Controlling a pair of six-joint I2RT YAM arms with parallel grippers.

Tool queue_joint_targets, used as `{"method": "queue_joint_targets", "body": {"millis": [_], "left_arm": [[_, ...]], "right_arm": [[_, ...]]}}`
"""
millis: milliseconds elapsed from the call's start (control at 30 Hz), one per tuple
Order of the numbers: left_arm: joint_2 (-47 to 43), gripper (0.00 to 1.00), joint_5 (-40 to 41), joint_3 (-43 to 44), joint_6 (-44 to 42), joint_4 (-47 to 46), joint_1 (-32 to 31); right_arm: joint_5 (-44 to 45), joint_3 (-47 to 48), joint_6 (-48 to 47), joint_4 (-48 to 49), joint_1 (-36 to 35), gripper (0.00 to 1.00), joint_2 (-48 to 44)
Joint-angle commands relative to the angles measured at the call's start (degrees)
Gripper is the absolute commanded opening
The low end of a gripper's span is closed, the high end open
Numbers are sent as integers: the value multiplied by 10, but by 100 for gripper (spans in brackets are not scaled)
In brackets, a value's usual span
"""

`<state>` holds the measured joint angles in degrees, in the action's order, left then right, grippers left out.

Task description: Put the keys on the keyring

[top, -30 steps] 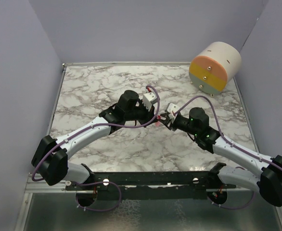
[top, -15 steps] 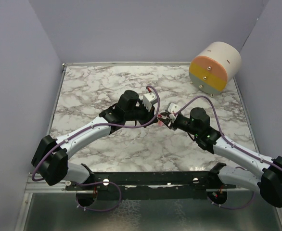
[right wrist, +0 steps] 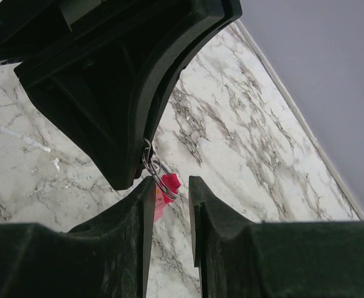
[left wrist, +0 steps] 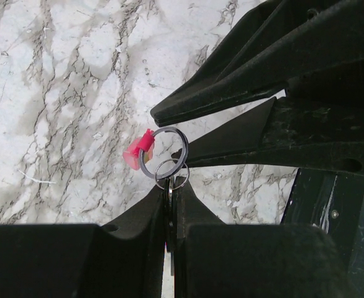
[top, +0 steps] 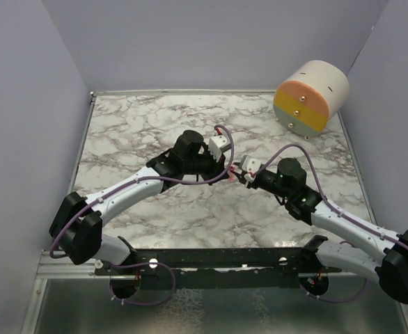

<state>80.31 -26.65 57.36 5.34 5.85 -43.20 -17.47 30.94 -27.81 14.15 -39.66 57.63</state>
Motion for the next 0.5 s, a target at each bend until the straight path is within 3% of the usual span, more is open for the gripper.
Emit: {"method": "queue_joint_targets", "body": {"millis": [0, 467], "left_arm": [[9, 0, -25, 24, -13, 3, 0], [18, 0, -23, 35, -14, 5, 0]], "right_arm": [[-8, -9, -36, 16, -2, 27, -3], [-16, 2, -32, 3, -3, 6, 11]]}}
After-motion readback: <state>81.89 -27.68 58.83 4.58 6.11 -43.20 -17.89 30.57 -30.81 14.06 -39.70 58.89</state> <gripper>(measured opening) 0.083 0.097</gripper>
